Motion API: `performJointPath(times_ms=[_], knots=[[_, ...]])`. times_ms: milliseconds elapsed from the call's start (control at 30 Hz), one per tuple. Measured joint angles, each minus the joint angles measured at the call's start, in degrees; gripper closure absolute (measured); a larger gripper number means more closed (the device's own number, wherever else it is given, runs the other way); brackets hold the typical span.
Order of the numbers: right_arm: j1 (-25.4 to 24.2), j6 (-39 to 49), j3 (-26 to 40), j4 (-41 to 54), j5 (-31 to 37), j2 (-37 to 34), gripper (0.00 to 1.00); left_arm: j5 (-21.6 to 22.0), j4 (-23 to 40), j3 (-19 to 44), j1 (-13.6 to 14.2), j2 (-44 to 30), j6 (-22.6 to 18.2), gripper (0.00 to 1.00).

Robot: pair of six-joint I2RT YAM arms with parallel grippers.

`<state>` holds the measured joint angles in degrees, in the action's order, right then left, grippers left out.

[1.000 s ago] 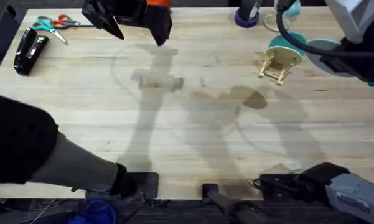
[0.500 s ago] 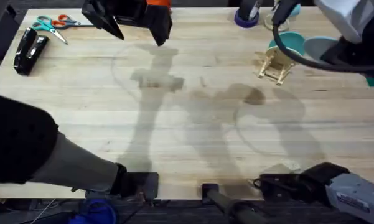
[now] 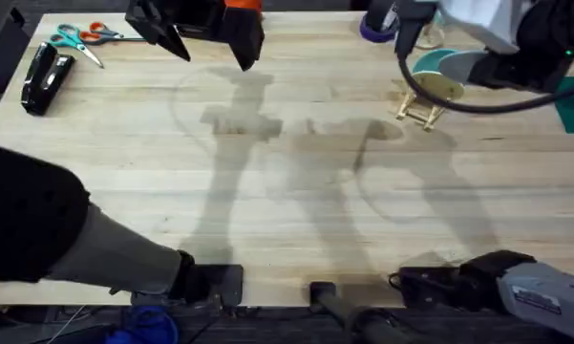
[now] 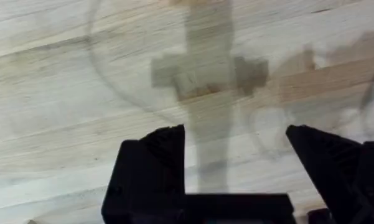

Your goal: Pick up the plates from the table one by one and place each into a slot on the dish rack.

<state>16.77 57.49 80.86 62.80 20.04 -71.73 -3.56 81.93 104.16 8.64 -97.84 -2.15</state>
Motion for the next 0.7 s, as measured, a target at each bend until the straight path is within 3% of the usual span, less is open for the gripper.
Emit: performJointPath(times_ms=[333, 700], knots=[[-7.45, 3.71, 0.0, -3.9, -8.44, -1.57, 0.968, 0.0, 0.0, 0.0, 0.0, 0.01, 0.0, 0.007], [-9.45, 4.48, 0.0, -4.08, -12.75, -9.26, 0.968, 0.01, 0.0, 0.0, 0.0, 0.0, 0.0, 0.008]])
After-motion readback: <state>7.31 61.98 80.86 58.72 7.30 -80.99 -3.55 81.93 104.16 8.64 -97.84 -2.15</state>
